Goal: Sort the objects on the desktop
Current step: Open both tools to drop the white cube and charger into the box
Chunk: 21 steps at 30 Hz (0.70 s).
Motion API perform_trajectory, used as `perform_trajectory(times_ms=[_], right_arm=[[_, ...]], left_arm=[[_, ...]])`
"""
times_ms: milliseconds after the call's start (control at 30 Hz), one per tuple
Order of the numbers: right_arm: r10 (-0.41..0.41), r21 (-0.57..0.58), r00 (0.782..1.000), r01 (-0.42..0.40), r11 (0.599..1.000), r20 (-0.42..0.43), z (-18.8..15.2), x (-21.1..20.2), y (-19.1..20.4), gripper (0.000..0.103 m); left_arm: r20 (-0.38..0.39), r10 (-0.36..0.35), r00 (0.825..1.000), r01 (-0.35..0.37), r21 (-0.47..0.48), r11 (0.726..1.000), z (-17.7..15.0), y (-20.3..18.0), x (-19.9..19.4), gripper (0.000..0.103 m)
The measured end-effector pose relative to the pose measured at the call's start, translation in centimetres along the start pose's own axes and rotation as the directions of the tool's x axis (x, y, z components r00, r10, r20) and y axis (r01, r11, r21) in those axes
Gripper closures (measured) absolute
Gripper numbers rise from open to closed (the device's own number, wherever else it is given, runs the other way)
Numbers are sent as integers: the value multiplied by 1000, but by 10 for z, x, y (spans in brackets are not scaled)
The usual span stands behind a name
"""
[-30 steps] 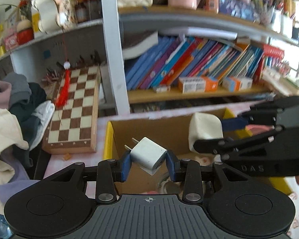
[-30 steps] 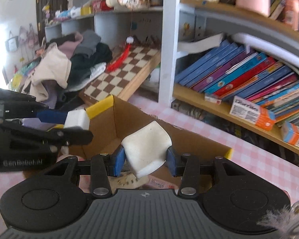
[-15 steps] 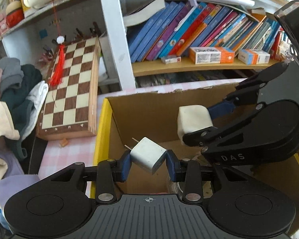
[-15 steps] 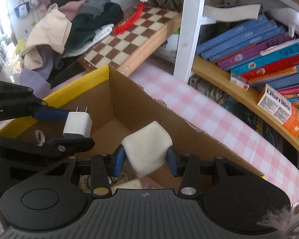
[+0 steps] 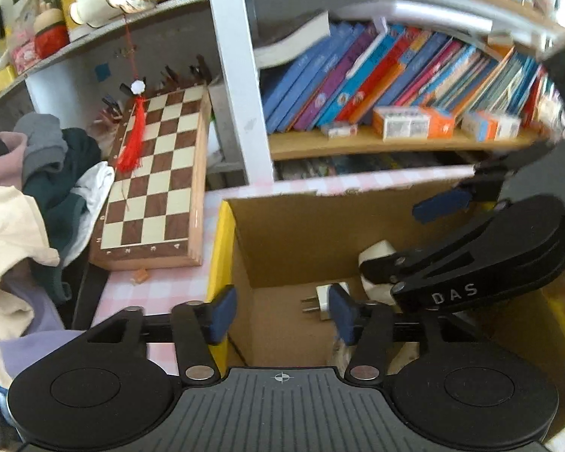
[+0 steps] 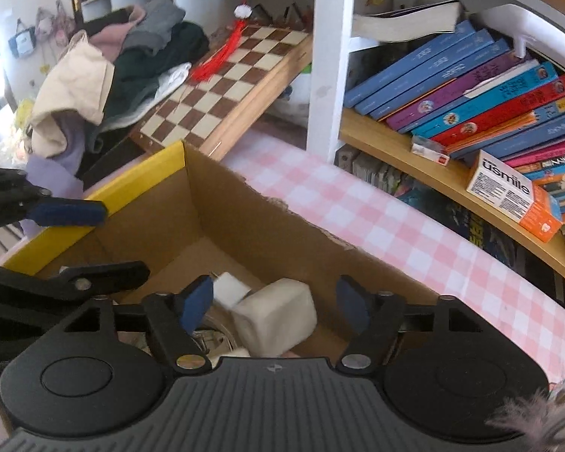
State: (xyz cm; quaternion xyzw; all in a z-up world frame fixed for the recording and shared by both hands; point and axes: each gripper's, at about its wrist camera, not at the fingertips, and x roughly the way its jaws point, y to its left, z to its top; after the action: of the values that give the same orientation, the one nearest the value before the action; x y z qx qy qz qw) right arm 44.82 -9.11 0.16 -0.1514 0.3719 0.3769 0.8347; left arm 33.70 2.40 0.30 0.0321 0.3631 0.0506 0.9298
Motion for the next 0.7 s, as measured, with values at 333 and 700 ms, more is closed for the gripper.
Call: perform_trajectory(times_ms=[333,700], right_arm=[[-35,104,994,24,994,103,-11,-38,-2,20],[-111,165,970,76,983,217,-32,-88,19,18]], left_arm=[[107,-9,994,8,9,1000,-2,-8,-42,18],[182,-10,983,10,3,1000,-15,-5,-84,16]])
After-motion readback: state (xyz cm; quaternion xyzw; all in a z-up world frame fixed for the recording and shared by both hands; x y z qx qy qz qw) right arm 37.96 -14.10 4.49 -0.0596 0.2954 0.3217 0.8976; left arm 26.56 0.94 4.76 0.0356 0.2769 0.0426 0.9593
